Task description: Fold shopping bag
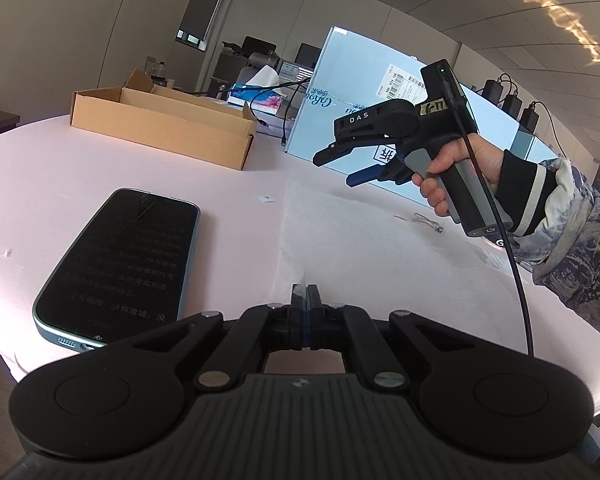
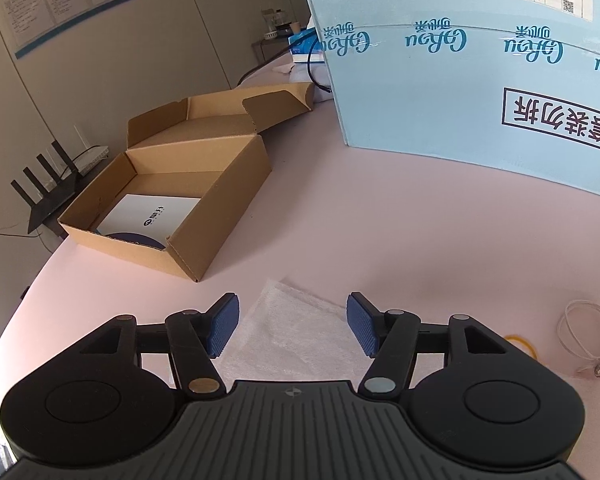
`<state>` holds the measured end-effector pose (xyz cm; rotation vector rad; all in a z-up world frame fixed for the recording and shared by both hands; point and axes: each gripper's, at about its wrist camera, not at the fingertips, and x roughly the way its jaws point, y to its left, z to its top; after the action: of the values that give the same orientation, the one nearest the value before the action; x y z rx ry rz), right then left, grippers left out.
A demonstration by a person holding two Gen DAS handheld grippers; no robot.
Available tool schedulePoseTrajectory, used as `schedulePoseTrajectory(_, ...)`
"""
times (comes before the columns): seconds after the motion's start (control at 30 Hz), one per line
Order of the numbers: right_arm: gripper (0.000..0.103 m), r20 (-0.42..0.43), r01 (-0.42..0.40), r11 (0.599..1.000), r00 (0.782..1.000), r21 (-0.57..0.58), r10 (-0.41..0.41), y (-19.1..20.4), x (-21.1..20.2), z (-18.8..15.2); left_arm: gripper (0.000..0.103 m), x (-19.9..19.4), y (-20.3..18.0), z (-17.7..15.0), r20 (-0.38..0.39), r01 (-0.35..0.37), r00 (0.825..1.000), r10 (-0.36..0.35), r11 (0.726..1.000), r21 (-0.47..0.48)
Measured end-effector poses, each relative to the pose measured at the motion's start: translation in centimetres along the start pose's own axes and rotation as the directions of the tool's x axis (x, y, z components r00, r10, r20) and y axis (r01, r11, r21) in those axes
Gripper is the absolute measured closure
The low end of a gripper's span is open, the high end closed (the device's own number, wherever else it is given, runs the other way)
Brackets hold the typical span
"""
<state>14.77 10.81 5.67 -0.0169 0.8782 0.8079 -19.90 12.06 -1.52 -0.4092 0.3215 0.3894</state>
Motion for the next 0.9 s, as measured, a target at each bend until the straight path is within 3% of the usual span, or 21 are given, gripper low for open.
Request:
schedulePoseTrajectory(0.4,0.044,-0.028,-0.013,0.999,1.000,-0.033,0.012,0.6,0.2,-0.3,0.103,1.4,-0.7,0.2,-0.021,-0.017,1.000,0.018,0.999,0.030)
schedulePoseTrajectory(0.63,0.052,-0.050,0.046,0.993,0.997,-0.105,-0.051,1.5,1.5,-0.3,0.103,1.6,-0.8,0.3,-0.023,-0.018,1.000,0.019,0.999,0.027)
schedulePoseTrajectory(0.9,0.052,-0.087,0.086,0.990,0.992,-0.110,-0.096,0.8,2.7,-0.6,0.103,1.5,-0.7,0.3,-0.026,-0.010,1.000,0.011,1.000,0.025)
